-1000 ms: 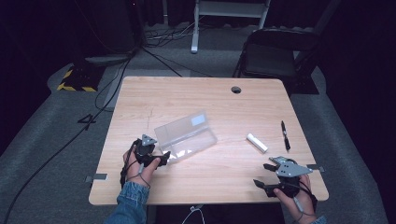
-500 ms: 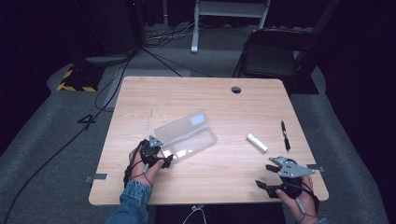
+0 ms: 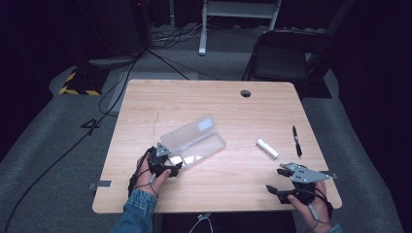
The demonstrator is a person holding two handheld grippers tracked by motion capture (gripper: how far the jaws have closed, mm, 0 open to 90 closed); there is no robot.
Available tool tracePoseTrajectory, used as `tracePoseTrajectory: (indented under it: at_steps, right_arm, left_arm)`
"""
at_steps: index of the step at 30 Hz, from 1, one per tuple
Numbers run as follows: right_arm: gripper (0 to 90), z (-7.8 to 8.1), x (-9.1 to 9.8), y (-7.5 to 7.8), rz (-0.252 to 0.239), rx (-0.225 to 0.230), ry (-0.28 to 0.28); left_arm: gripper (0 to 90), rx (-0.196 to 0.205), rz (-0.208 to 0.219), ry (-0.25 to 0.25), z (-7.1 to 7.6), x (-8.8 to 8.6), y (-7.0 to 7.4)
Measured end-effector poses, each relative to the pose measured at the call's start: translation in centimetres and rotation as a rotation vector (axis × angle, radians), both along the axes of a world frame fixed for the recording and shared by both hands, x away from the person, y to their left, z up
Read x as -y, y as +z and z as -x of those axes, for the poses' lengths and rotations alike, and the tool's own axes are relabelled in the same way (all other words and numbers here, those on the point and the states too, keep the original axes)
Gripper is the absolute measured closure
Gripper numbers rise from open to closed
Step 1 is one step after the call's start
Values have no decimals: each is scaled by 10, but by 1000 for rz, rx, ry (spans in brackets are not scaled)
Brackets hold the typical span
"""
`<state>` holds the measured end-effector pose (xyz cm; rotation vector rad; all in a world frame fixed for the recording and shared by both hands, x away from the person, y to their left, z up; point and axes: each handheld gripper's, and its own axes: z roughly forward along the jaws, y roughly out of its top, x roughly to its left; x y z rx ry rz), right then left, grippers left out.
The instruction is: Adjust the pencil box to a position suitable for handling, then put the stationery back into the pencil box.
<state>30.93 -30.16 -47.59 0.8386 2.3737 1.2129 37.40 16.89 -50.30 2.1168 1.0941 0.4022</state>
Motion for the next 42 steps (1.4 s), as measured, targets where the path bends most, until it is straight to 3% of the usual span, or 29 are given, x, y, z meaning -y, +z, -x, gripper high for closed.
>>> tracePoseTrajectory:
  at_steps: [7,17,25,29,42]
  right_arm:
    - [242,-2,7,11,-22,20,-31]
    - [253,-10,20,40,-49,70,-97]
    - [253,-25,30,51,-57,67,-142]
    - [253,-32,35,51,-99,43,-158]
    - [212,-54,47,51,-73,-12,-228]
  left_arm:
    - [256,-6,5,-66,3,8,0]
    - [255,-6,0,-131,12,21,0]
    - [255,-7,0,-209,25,31,0]
    - [254,-9,3,-247,27,36,0]
    - [255,-8,4,-358,31,41,0]
